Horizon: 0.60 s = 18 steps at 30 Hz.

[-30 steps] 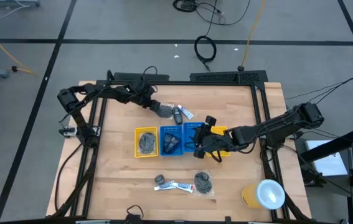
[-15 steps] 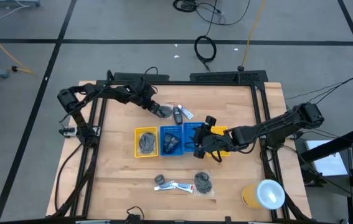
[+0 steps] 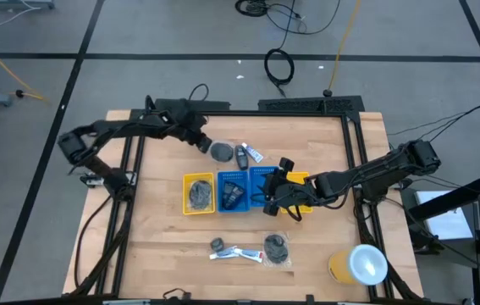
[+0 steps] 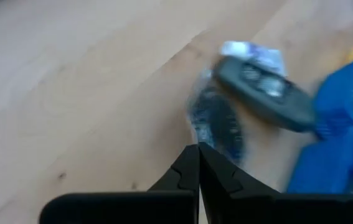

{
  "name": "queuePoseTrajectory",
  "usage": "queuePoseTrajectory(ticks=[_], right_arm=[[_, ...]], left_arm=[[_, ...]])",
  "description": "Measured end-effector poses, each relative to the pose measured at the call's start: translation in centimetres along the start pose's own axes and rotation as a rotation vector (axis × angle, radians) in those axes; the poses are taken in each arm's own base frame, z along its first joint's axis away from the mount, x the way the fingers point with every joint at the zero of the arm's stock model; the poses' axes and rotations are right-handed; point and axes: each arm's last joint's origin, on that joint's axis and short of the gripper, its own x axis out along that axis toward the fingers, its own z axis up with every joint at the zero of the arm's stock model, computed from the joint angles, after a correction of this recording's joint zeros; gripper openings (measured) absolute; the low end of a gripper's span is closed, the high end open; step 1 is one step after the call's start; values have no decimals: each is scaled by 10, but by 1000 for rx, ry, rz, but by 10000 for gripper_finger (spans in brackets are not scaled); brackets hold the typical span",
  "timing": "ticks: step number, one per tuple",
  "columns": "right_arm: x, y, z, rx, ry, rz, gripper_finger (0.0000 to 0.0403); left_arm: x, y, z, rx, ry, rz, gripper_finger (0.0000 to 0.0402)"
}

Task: Pick & Place Travel size toiletries
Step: Put the hairbrush into the left yellow bin

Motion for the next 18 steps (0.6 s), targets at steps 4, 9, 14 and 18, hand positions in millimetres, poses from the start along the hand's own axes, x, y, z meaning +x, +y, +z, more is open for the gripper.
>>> queuePoseTrajectory(ticks=[4, 9, 14, 18], right_arm=[[0, 0, 0, 0, 0, 0, 167], [0, 0, 0, 0, 0, 0, 167], [0, 0, 0, 0, 0, -1, 167], [0, 0, 0, 0, 0, -2, 167]], left_arm=[[-32, -21, -1, 57, -32, -26, 0], [-75, -45, -11, 135, -59, -58, 0], [-111, -65, -27, 191, -90, -104, 0], [-132, -81, -36, 230, -139, -164, 0]])
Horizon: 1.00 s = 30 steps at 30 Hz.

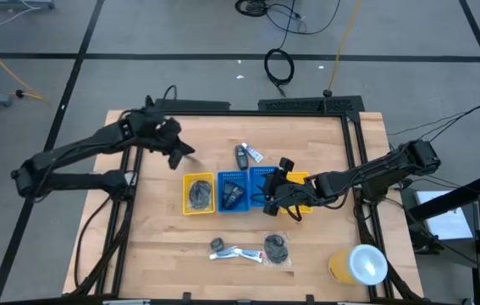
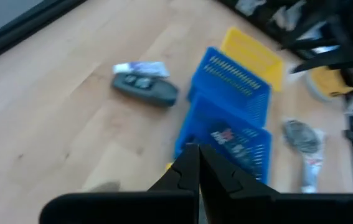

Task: Pick & Place Travel size toiletries
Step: Put the hairbrush into the left yellow bin

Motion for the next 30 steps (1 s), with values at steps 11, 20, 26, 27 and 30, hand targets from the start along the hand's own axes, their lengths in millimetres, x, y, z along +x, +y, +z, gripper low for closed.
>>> queuePoseTrajectory(ticks=[11, 20, 26, 27, 30], right_arm=[[0, 0, 0, 0, 0, -1, 167], [1, -2, 0, -7, 2, -7, 167], [1, -2, 0, -10, 2, -7, 167], [1, -2, 0, -10, 1, -7, 167], [1, -2, 0, -10, 1, -7, 167]], left_arm=[[-12, -20, -26, -4, 133, 121, 0], [1, -21, -56, 95, 449, 338, 1], [24, -26, -67, 215, 573, 384, 29], [28, -26, -68, 222, 589, 403, 41], [40, -24, -70, 221, 632, 443, 83]])
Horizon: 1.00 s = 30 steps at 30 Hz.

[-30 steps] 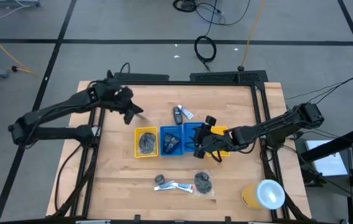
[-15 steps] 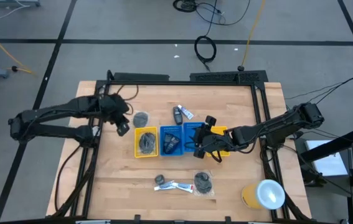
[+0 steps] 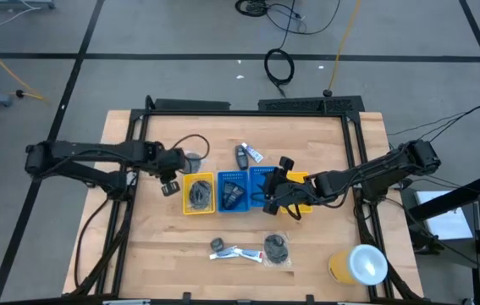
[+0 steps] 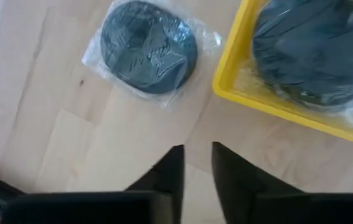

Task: Pick & Place Travel size toiletries
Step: Put the hairbrush into the left yellow bin

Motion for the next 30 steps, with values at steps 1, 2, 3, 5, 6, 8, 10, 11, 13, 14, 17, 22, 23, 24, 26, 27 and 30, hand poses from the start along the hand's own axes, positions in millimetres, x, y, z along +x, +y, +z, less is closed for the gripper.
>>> queuePoseTrajectory(ticks=[1, 2, 3, 5, 6, 8, 10, 11, 13, 14, 17, 22, 23, 24, 26, 27, 30], right_arm=[[0, 0, 0, 0, 0, 0, 167], [0, 0, 0, 0, 0, 0, 167], [0, 0, 0, 0, 0, 0, 167], [0, 0, 0, 0, 0, 0, 167], [0, 0, 0, 0, 0, 0, 167], [0, 0, 0, 0, 0, 1, 167], [0, 0, 0, 0, 0, 1, 167], [0, 0, 0, 0, 0, 1, 167], [0, 0, 0, 0, 0, 1, 167], [0, 0, 0, 0, 0, 1, 167], [0, 0, 0, 0, 0, 1, 167], [0, 0, 0, 0, 0, 2, 167], [0, 1, 0, -1, 0, 3, 167], [0, 1, 0, -1, 0, 3, 167], [0, 1, 0, -1, 0, 3, 167], [0, 1, 0, -1, 0, 3, 167], [0, 1, 0, -1, 0, 3, 167]], left_arm=[[3, -1, 2, -5, 17, 6, 99], [7, -1, 3, -12, 34, 12, 115], [11, -1, 4, -17, 51, 17, 130], [17, 0, 7, -28, 84, 27, 159], [20, 1, 8, -25, 99, 33, 172], [25, 4, 10, -16, 119, 38, 194], [28, 6, 13, -15, 125, 26, 209], [29, 8, 13, -16, 128, 14, 215], [30, 12, 15, -29, 121, -3, 223], [30, 14, 16, -42, 115, -3, 226], [31, 22, 18, -79, 106, -1, 227], [44, 33, 14, -146, 102, -59, 228], [48, 34, 11, -152, 103, -78, 228], [50, 36, 9, -157, 110, -88, 228], [51, 38, 10, -168, 103, -87, 228], [50, 38, 12, -168, 88, -88, 228], [51, 40, 15, -162, 55, -90, 228]])
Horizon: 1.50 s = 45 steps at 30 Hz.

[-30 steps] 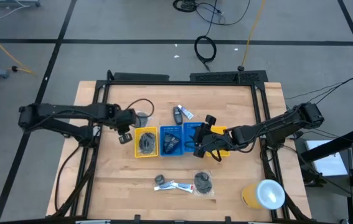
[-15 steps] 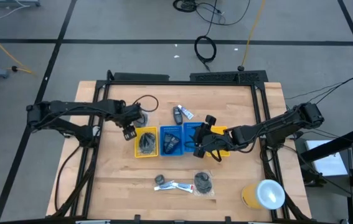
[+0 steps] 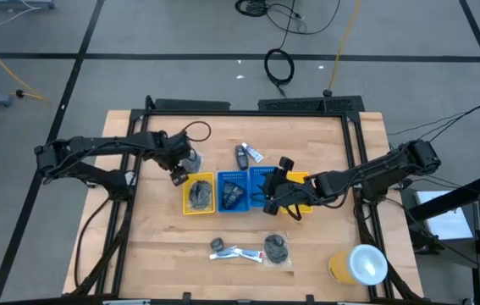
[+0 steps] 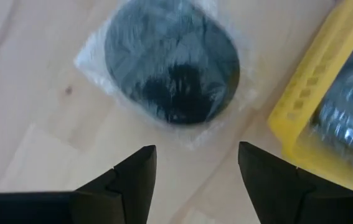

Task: Pick & Place Travel size toiletries
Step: Put the hairbrush into the left yellow bin

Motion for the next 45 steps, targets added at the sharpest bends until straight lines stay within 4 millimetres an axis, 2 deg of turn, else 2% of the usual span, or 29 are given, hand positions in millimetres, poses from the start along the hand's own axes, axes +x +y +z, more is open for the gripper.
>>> queuePoseTrajectory(ticks=[7, 15, 22, 26, 28, 31, 33, 40, 45], right_arm=[[0, 0, 0, 3, -3, 0, 167], [0, 0, 1, 6, -6, 0, 167], [0, 0, 1, 5, -6, 0, 167], [0, 0, 1, 5, -6, 0, 167], [0, 0, 1, 5, -6, 0, 167], [0, 0, 1, 5, -6, 0, 167], [0, 0, 1, 5, -6, 0, 167], [0, 0, 1, 5, -6, 1, 167], [0, 0, 1, 5, -6, 0, 167]], left_arm=[[13, 3, 4, -28, 54, -2, 228], [39, 10, 10, -44, 142, 6, 228], [47, 15, 15, -52, 153, -5, 224], [46, 15, 14, -40, 146, -9, 181], [46, 14, 14, -39, 146, -15, 138], [45, 14, 14, -33, 148, -16, 48], [46, 16, 14, -35, 147, 23, 15], [41, 17, 12, -40, 147, 61, 1], [21, 17, 13, -39, 67, 74, 0]])
